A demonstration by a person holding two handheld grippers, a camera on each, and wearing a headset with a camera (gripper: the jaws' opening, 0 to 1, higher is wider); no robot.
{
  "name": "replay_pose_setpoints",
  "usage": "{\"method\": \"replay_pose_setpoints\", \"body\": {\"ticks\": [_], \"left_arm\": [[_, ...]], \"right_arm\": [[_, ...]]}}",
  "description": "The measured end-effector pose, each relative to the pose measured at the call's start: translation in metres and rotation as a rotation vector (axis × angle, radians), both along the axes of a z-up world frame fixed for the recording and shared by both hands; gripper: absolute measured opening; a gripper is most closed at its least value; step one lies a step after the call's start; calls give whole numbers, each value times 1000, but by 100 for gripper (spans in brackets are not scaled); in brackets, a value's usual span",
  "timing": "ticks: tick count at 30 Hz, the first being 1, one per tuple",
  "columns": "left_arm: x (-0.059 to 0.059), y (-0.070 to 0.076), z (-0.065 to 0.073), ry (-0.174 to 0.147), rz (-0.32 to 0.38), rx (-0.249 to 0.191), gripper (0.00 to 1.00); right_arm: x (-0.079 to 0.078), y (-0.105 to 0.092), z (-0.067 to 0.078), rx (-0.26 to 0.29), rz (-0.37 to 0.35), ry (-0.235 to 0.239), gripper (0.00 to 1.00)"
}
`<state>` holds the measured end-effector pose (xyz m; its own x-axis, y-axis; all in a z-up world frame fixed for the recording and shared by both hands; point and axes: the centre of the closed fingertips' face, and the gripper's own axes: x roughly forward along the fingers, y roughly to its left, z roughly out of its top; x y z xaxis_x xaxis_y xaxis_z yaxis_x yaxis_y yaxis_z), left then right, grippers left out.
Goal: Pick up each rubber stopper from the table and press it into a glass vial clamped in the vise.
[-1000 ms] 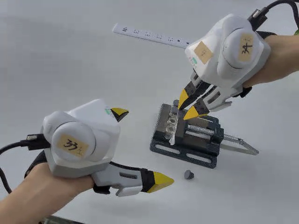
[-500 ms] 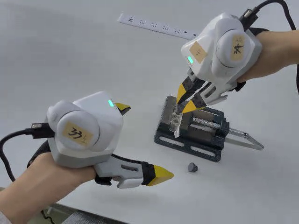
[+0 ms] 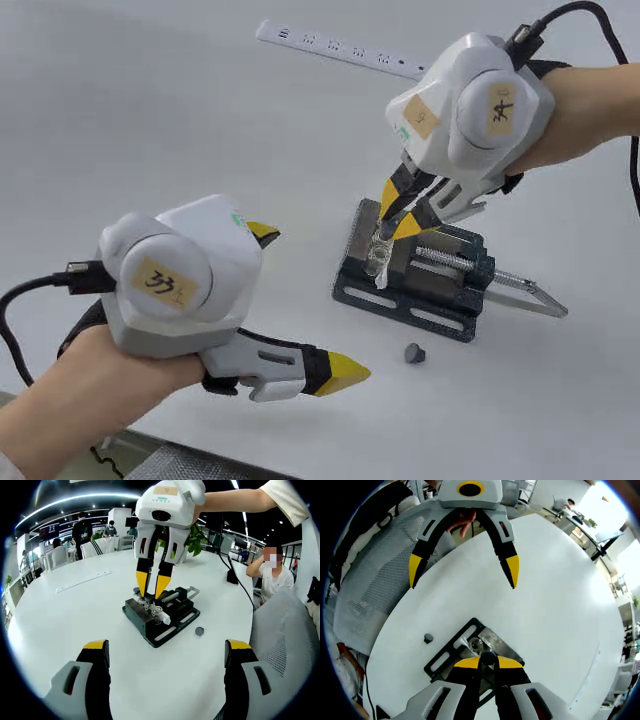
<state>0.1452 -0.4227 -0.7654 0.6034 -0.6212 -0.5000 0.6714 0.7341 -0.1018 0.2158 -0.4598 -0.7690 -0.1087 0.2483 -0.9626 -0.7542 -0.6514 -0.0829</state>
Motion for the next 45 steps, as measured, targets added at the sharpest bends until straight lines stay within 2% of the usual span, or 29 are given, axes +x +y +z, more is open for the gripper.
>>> {"method": "replay_pose_setpoints", "body": {"ticks": [10,24,29,37,45], "left_arm": [[0,0,-1,2,0,-5,94],[-1,-5,-1,6,-6,-15,93],[-1,-7,-1,4,-9,-17,93],[0,-8,0,3,-8,-19,92],[0,-7,0,4,-5,-20,92]], "right_arm": [[0,1,-1,-2,8,-2,5],[2,0,-1,62,-115,22,4],[2,0,-2,82,-180,36,3],[2,1,-2,68,-181,6,4],[1,1,-3,57,-169,-2,5]]}}
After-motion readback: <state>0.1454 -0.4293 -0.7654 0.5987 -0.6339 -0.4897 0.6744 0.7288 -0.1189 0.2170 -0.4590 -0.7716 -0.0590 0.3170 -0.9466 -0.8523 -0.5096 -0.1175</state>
